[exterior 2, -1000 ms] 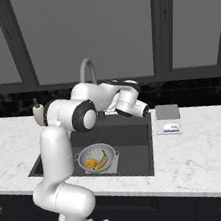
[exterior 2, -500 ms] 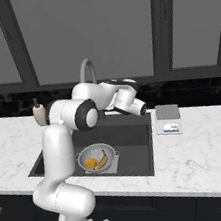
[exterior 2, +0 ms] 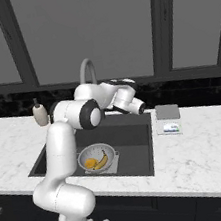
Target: Put the colander in the sink, put the mango, banana in the colander, and turn on the sink faucet and pour water over the colander.
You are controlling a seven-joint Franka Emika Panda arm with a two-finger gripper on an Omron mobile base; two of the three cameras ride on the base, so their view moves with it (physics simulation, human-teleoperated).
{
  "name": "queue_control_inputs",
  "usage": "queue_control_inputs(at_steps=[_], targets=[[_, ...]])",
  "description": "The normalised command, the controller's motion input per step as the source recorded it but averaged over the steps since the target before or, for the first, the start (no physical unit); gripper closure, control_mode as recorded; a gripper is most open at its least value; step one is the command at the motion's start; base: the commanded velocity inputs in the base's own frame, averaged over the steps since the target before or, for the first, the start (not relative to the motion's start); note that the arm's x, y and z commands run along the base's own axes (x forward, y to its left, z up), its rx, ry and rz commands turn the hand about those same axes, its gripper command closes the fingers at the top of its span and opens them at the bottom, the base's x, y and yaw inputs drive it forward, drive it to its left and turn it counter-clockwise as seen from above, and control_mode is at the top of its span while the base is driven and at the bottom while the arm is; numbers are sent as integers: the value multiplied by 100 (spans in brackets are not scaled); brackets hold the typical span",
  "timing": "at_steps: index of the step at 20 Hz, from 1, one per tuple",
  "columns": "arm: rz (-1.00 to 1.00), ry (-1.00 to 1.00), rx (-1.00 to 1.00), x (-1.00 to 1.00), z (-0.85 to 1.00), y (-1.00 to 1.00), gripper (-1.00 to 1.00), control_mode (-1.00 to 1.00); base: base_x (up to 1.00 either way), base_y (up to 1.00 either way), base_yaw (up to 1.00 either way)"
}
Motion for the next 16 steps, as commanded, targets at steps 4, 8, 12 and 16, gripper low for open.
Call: queue_control_inputs(at_steps=[4, 8, 12, 16], targets=[[0, 0, 0, 24, -22, 0, -100, -100, 0, 0, 0], [0, 0, 0, 24, -25, -5, -100, -100, 0, 0, 0], [-1, 0, 0, 23, -15, -7, -100, -100, 0, 0, 0], [-4, 0, 0, 18, -15, 0, -100, -100, 0, 0, 0]])
